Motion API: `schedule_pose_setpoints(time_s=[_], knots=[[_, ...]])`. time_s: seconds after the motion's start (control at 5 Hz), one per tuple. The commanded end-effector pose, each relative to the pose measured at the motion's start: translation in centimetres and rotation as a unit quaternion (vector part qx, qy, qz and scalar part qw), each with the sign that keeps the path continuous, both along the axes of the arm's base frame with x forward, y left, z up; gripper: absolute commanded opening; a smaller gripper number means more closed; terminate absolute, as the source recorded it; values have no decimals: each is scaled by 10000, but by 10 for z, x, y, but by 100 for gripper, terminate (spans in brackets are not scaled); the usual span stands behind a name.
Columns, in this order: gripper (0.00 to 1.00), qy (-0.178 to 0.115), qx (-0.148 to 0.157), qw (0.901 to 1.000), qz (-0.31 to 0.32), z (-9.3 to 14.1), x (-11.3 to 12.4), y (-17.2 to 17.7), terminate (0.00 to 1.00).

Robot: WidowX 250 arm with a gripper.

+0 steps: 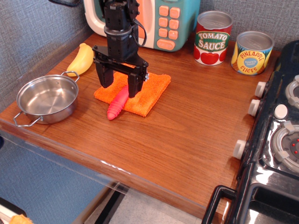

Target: Place spoon on top of cloth.

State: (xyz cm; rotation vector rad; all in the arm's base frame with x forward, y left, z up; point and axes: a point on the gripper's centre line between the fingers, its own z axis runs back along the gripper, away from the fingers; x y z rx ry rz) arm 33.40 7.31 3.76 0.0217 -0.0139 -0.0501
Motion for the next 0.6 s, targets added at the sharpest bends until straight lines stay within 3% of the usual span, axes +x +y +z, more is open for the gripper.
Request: schedule_pose_setpoints(time_s=[0.0,0.2,0.4], knots=[[100,-512,73,9986,-92,34,-2,-4,0],[100,-512,73,9986,-92,34,-2,-4,0],[100,-512,73,9986,-92,34,-2,-4,100]])
